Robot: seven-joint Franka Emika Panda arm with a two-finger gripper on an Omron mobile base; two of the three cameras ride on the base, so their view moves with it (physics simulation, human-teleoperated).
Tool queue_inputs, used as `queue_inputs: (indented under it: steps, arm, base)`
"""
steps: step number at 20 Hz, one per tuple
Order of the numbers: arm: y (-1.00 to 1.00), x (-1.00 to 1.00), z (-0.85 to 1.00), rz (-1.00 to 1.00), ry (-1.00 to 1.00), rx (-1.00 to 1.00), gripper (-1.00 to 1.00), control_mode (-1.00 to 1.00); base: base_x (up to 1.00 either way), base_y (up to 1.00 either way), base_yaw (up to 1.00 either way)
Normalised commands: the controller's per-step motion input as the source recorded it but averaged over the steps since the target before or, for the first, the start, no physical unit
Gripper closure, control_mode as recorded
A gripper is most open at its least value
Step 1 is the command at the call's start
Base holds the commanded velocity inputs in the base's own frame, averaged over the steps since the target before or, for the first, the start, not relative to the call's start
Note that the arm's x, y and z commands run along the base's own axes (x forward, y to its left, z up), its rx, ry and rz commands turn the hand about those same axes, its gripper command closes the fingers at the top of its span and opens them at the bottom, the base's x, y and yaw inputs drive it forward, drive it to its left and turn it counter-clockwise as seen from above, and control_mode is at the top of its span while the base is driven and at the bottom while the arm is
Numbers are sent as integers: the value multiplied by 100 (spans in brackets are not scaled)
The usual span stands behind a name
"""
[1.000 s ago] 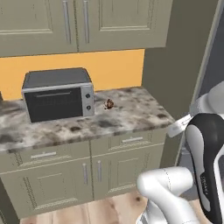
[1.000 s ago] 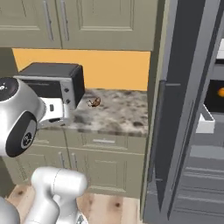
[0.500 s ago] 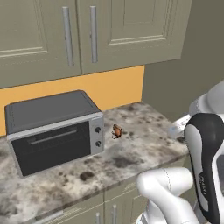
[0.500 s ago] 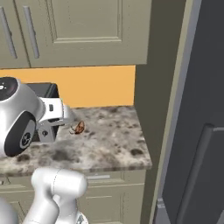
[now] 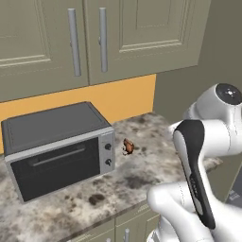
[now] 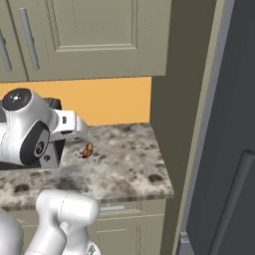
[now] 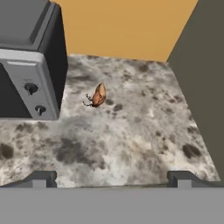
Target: Place the liquor on the top shelf of the fridge to keep it out of children's reach, and place the orange and potato on lower shelves for easy access.
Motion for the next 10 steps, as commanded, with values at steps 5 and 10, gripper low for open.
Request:
queue_inputs:
  steps: [5,10]
  arm:
    - [0,77,-69,0,0,4,-100,-100]
    - [0,67,-72,0,0,14,-100,-100]
  base:
    - [0,0,0]
    - [0,0,0]
